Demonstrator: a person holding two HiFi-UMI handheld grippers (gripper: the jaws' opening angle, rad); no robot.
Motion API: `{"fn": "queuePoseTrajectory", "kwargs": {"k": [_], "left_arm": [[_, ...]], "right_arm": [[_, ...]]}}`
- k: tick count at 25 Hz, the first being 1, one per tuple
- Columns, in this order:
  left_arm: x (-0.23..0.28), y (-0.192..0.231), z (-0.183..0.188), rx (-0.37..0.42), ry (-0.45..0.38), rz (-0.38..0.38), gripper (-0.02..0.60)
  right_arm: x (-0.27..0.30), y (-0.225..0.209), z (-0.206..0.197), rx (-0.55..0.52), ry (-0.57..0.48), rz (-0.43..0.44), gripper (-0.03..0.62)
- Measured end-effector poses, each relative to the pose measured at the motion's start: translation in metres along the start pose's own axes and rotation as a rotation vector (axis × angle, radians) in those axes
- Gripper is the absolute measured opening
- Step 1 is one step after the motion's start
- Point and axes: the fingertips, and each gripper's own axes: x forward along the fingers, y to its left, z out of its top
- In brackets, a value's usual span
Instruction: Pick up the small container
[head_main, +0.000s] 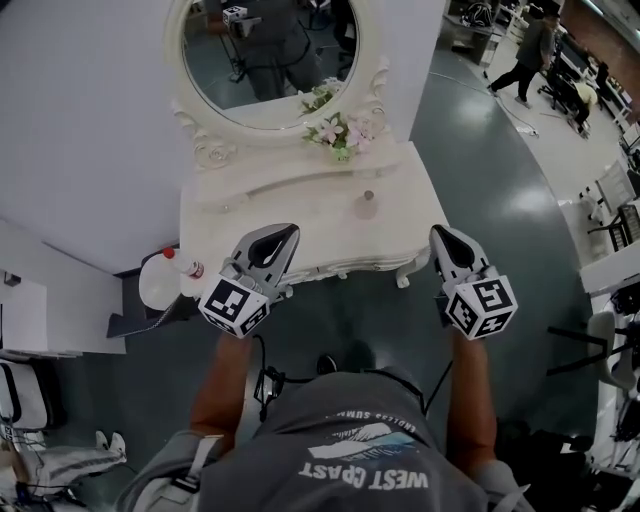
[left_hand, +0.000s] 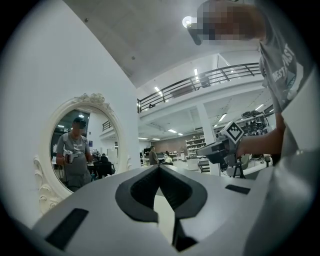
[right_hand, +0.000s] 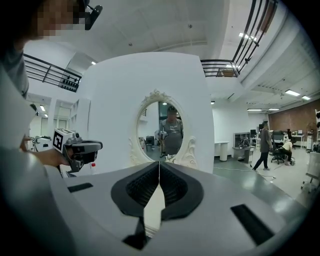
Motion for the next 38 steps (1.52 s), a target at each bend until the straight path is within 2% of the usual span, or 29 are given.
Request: {"fn": "queuePoseTrajectory", "kwargs": {"k": [8, 21, 30, 38], "left_arm": [[-0.017, 0.032, -0.011, -0.027, 0.003, 0.052, 0.015], [-0.026, 0.067, -0.024, -0.026, 0.049, 0.204, 0.015], [-0.033, 0.074, -0.052, -0.068, 0.126, 0.285, 0.015], [-0.034, 0.076, -0.079, -0.106, 0.197, 0.312, 0.015]], "right_arm": [[0.043, 0.01, -0.006, -0.011, 0.037, 0.042, 0.027], [0.126, -0.005, -0.037, -0.018, 0.085, 0.172, 0.028], [0.176, -0.027, -0.071, -0.02, 0.133, 0.224, 0.029], [0.218, -0.044, -0.114, -0.005, 0.187, 0.245, 0.037]]}}
